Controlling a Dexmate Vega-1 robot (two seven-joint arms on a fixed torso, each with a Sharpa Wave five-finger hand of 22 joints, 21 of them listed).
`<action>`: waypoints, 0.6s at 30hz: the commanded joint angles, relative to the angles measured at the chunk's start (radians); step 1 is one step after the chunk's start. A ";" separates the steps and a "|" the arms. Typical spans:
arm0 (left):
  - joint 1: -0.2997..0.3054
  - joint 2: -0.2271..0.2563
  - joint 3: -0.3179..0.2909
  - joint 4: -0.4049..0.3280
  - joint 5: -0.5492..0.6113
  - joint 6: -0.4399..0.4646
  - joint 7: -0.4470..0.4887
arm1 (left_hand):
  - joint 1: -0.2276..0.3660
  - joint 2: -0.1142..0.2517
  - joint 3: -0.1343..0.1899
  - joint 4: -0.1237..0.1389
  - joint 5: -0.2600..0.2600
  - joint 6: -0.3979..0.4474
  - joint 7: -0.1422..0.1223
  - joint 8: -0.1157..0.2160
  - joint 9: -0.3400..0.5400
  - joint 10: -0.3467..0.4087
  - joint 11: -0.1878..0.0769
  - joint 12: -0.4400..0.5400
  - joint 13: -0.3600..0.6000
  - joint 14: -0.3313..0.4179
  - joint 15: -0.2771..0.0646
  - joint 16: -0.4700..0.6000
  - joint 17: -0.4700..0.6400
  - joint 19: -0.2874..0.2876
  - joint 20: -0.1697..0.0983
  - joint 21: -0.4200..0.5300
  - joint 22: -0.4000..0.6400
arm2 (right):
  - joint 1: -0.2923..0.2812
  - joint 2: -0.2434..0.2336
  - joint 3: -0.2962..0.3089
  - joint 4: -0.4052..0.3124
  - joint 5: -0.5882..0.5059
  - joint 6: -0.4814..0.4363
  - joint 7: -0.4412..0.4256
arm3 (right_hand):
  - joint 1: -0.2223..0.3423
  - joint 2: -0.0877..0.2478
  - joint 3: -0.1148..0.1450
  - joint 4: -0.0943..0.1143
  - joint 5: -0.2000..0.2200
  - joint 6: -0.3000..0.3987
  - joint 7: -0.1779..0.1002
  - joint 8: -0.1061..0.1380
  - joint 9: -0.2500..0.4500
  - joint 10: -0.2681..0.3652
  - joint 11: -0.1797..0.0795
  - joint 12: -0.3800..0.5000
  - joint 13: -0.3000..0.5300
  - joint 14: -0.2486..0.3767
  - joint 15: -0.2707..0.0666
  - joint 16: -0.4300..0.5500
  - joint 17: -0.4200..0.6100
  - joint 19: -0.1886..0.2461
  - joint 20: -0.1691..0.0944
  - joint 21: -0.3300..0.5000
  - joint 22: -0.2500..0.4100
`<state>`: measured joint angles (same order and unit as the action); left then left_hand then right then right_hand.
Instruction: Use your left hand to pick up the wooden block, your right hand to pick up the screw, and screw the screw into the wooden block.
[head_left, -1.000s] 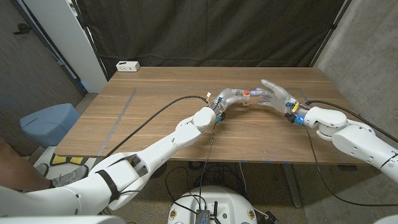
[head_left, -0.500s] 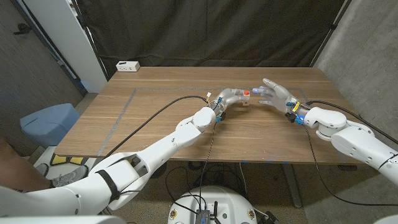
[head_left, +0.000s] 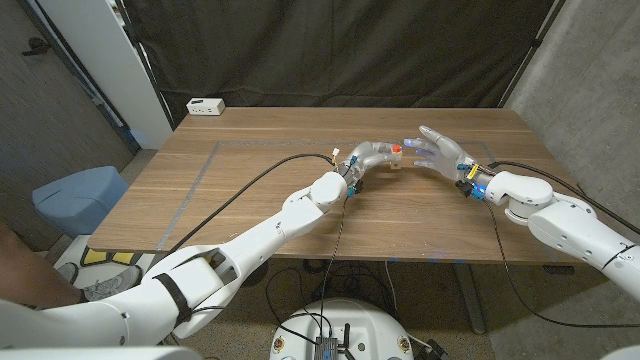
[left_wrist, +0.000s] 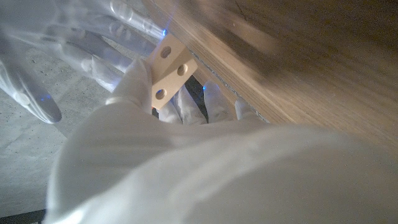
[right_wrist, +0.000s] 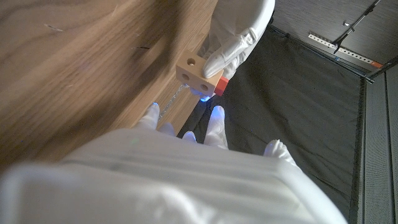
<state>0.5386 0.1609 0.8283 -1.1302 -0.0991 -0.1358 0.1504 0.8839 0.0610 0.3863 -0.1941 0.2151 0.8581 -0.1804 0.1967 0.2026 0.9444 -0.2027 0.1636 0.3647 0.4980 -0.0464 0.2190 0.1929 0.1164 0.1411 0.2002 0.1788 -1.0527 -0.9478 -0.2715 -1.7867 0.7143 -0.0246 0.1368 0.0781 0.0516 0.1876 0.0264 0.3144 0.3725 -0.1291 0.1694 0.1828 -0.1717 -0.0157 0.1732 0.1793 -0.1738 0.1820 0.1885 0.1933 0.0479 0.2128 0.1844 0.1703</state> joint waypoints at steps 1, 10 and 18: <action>0.012 0.008 -0.002 -0.022 0.002 0.006 0.004 | -0.036 0.069 0.043 0.037 0.005 0.068 0.059 0.008 0.001 0.010 -0.001 0.073 0.174 0.007 -0.062 0.004 0.003 0.003 0.003 0.007 0.005 | 0.022 0.004 -0.021 0.010 -0.003 -0.008 0.029 | -0.008 0.002 -0.004 0.000 0.007 -0.019 -0.004 -0.002 0.002 -0.070 0.009 0.001 0.003 -0.083 0.010 -0.002 0.004 -0.011 0.001 -0.004 0.002; 0.022 0.015 -0.001 -0.045 0.007 0.015 0.011 | -0.036 0.068 0.042 0.037 0.005 0.069 0.058 0.008 0.001 0.009 -0.003 0.073 0.174 0.007 -0.061 0.003 0.002 0.003 0.003 0.007 0.005 | 0.032 0.000 -0.029 0.011 -0.001 -0.016 0.045 | -0.009 0.003 -0.005 0.002 0.007 -0.033 -0.007 0.000 0.001 -0.081 0.009 0.002 0.003 -0.089 0.010 -0.002 0.004 -0.016 0.001 -0.004 0.002; 0.026 0.017 -0.001 -0.055 0.009 0.020 0.014 | -0.036 0.068 0.042 0.037 0.005 0.069 0.060 0.008 0.001 0.010 -0.001 0.073 0.174 0.008 -0.062 0.004 0.002 0.003 0.003 0.007 0.005 | 0.038 -0.005 -0.036 0.014 -0.001 -0.019 0.061 | -0.012 0.004 -0.007 0.004 0.007 -0.015 -0.002 0.013 0.000 -0.074 0.008 0.009 0.003 -0.091 0.009 0.001 0.005 -0.020 0.001 -0.002 0.002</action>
<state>0.5567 0.1736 0.8276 -1.1679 -0.0934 -0.1235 0.1590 0.8839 0.0611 0.3863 -0.1941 0.2149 0.8581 -0.1804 0.2000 0.2022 0.9425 -0.2041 0.1636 0.3647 0.4980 -0.0464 0.2190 0.1929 0.1164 0.1411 0.2003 0.1788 -1.0248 -0.9472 -0.2974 -1.7770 0.7123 -0.0395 0.1769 0.0739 0.0559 0.1836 0.0305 0.3174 0.3448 -0.1356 0.1741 0.1813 -0.1734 -0.0141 0.1733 0.1792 -0.1737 0.1820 0.1885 0.1932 0.0371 0.2127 0.1844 0.1702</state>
